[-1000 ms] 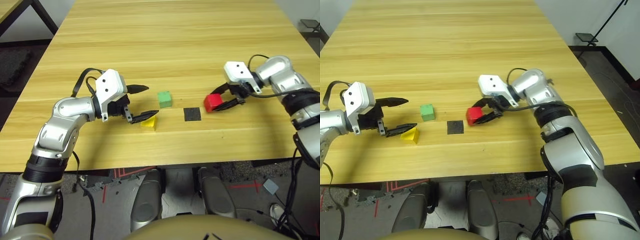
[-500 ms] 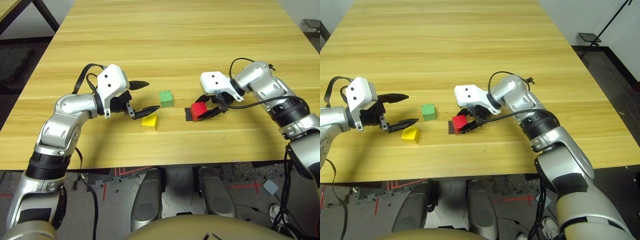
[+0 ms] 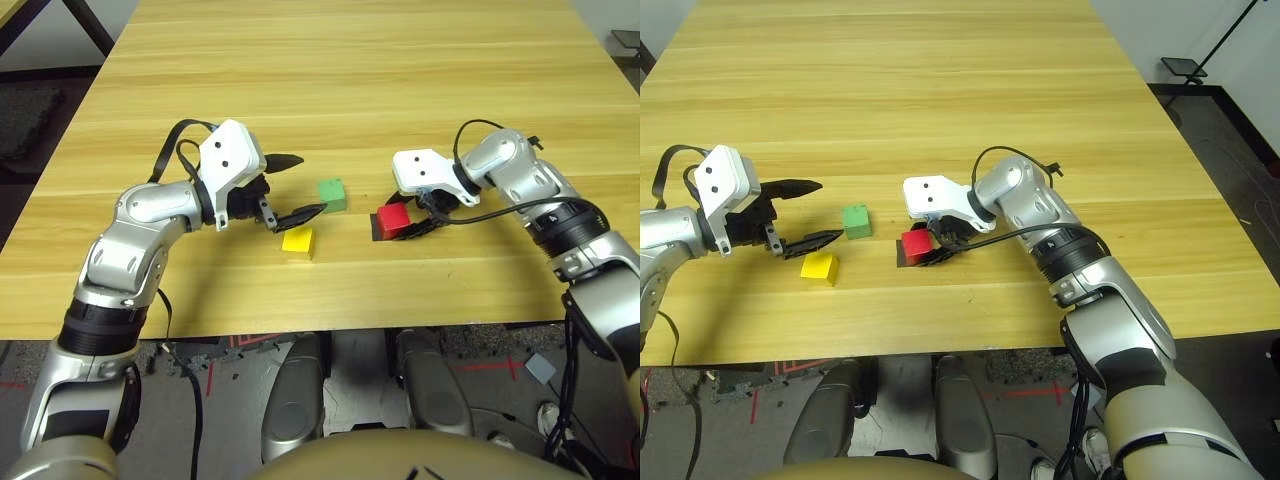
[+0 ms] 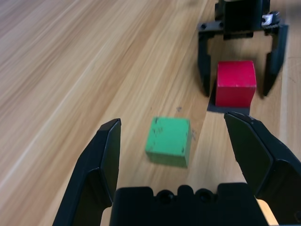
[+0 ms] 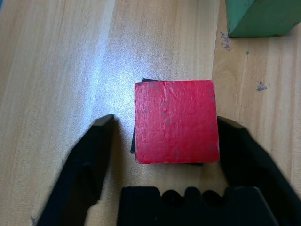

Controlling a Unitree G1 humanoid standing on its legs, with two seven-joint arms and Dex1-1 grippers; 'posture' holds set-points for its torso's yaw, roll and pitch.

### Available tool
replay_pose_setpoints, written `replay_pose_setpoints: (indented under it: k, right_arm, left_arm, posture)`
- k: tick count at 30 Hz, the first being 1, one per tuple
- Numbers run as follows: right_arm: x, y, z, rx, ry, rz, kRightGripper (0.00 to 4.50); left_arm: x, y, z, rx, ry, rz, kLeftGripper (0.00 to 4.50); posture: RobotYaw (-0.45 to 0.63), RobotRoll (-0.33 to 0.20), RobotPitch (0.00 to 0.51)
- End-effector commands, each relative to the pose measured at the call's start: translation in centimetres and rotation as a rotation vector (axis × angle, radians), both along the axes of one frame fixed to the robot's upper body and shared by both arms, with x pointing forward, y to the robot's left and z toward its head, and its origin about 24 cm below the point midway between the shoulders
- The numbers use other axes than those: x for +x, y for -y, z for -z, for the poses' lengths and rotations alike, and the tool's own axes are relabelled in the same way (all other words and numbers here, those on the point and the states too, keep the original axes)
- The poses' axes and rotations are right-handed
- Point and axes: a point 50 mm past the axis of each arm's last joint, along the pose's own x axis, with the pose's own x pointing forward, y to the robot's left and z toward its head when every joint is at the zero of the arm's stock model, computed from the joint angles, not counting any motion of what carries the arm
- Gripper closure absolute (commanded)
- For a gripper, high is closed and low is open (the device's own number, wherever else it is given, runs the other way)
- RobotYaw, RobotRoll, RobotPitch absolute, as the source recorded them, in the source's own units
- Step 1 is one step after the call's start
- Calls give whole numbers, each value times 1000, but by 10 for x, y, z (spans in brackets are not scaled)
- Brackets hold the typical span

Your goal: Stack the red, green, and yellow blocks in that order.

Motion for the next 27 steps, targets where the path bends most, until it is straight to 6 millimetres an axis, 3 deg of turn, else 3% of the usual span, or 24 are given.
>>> replay_pose_setpoints:
  k: [1,5,9,13,20,24,27]
  right_arm:
    - [7,12,-24,101,6,2,15]
    - [16,39,-52,175,52,52,15]
    - [16,63,-56,198,59,121,15]
    - [11,73,-52,233,50,178,15]
    - [3,73,-50,276,57,228,15]
    - [2,73,-50,289,63,253,0]
    - [2,75,-49,292,64,269,0]
  left_arm:
    - [8,11,4,83,-51,56,0]
    - [22,18,6,195,-92,101,0]
    - [35,20,13,248,-134,105,0]
    - [44,18,19,279,-166,86,0]
    - [51,18,29,279,-217,72,0]
    - [51,20,33,271,-226,81,840]
    - [51,25,32,259,-225,82,1918]
  posture:
    - [373,-120,180]
    - [333,-99,170]
    - [283,-77,163]
    - [246,-60,160]
    - [205,-37,160]
    - [198,-28,166]
    - [203,-24,167]
